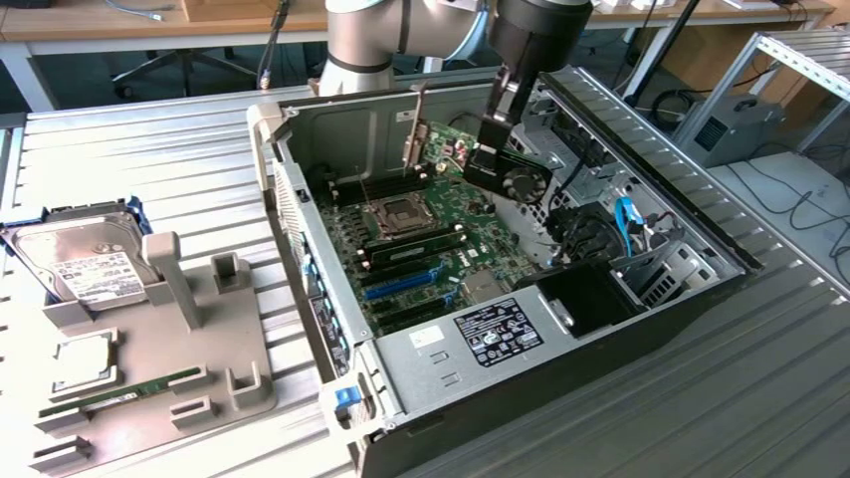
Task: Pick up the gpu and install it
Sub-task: 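Insert the gpu into the slot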
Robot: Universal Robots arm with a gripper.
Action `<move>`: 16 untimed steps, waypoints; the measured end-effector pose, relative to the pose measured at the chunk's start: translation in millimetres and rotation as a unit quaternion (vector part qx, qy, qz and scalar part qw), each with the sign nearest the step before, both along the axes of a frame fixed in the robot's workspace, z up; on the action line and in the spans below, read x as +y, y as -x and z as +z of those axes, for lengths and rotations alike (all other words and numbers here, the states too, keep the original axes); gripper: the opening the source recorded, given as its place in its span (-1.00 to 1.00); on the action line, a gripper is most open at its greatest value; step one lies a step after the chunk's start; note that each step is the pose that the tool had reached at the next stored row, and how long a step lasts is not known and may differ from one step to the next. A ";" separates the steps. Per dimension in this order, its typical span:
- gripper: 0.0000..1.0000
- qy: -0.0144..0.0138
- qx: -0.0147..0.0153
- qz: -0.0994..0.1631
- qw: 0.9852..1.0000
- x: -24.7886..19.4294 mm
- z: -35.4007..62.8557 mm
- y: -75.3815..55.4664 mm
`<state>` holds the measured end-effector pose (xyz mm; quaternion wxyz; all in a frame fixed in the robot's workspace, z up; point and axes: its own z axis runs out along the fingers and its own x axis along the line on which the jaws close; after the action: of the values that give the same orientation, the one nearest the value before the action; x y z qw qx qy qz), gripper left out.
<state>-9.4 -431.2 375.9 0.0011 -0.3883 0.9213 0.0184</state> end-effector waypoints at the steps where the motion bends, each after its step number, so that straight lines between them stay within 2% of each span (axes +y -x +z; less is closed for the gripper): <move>1: -0.47 0.000 0.000 0.002 1.000 0.0 0.0 0.0; 16: -0.47 0.000 0.000 0.031 1.000 0.0 -0.1 0.0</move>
<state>-9.4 -431.2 375.8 0.0005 -0.4166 0.9089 0.0184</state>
